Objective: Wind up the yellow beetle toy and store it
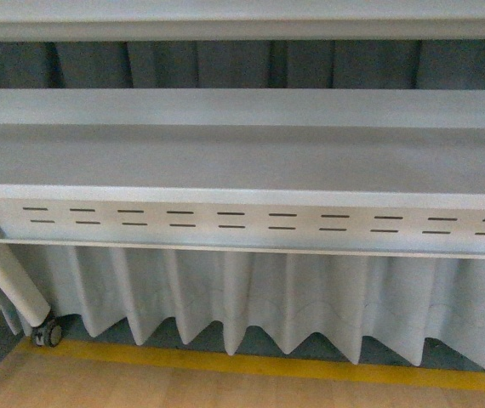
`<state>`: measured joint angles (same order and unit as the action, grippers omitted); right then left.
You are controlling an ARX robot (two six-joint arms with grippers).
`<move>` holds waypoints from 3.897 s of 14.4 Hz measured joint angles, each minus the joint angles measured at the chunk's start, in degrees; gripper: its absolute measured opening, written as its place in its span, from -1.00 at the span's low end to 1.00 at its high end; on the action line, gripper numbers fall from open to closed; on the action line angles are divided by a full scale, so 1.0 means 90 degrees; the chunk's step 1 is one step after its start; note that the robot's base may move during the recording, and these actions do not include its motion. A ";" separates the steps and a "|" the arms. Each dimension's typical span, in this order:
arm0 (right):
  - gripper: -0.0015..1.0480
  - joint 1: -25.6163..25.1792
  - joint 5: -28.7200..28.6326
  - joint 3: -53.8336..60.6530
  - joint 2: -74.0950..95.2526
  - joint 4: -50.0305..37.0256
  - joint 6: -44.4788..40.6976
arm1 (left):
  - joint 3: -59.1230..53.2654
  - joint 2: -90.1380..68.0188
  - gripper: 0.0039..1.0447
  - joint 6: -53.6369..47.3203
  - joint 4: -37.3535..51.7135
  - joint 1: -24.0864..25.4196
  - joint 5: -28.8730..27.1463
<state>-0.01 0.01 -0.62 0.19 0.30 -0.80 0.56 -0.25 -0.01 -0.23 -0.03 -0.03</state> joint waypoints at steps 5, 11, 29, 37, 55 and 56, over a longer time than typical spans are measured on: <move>0.87 0.0000 0.0000 0.0000 0.0000 0.0000 0.0000 | 0.0000 0.0000 0.88 0.0000 0.0000 0.0000 0.0000; 0.87 0.0000 0.0000 0.0000 0.0000 0.0000 0.0000 | 0.0000 0.0000 0.88 0.0000 0.0000 0.0000 0.0002; 0.87 0.0000 0.0000 0.0000 0.0000 0.0000 0.0000 | 0.0000 0.0000 0.88 0.0000 0.0000 0.0000 0.0000; 0.87 0.0000 0.0000 0.0000 0.0000 0.0000 0.0000 | 0.0000 0.0000 0.88 0.0000 0.0000 0.0000 0.0000; 0.87 0.0000 -0.0005 0.0000 0.0002 -0.0015 0.0002 | 0.0000 0.0000 0.88 0.0000 -0.0005 0.0000 0.0005; 0.87 0.0000 0.0000 0.0000 0.0002 -0.0010 0.0000 | 0.0000 0.0000 0.88 -0.0002 0.0007 0.0000 -0.0002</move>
<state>-0.01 0.01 -0.62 0.21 0.21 -0.80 0.56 -0.25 -0.03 -0.16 -0.03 -0.05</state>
